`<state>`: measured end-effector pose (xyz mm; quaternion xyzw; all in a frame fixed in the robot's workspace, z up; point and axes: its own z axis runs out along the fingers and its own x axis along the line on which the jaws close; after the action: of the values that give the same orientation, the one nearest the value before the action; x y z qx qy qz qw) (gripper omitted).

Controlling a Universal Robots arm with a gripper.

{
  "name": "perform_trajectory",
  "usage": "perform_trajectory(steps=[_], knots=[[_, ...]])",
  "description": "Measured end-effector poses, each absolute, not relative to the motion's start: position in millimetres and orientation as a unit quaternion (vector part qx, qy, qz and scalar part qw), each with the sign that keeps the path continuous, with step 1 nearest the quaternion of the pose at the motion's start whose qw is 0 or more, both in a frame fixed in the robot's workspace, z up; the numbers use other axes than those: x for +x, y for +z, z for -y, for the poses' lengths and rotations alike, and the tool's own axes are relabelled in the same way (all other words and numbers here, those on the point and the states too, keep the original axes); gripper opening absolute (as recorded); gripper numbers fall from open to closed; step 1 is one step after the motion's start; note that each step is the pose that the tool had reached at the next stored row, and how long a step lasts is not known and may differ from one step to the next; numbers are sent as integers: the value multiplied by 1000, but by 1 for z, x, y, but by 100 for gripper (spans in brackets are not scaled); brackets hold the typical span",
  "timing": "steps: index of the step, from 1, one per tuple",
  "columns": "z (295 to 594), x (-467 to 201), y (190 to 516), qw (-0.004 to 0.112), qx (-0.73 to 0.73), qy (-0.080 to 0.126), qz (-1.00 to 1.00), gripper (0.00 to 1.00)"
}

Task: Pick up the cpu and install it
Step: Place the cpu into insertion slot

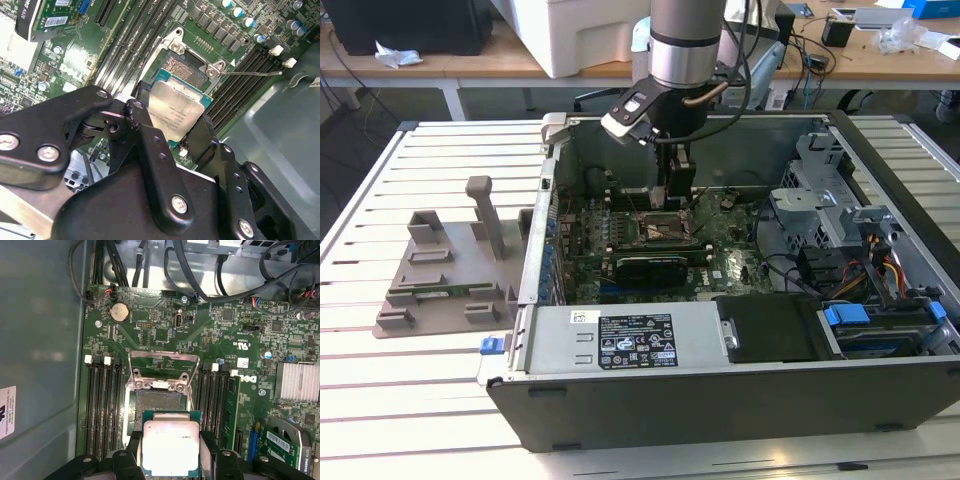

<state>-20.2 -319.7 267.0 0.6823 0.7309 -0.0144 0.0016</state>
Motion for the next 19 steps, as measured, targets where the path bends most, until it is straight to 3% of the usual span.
perform_trajectory(steps=[19], knots=[[315,-20,235,4,697,-17,-717,55]])
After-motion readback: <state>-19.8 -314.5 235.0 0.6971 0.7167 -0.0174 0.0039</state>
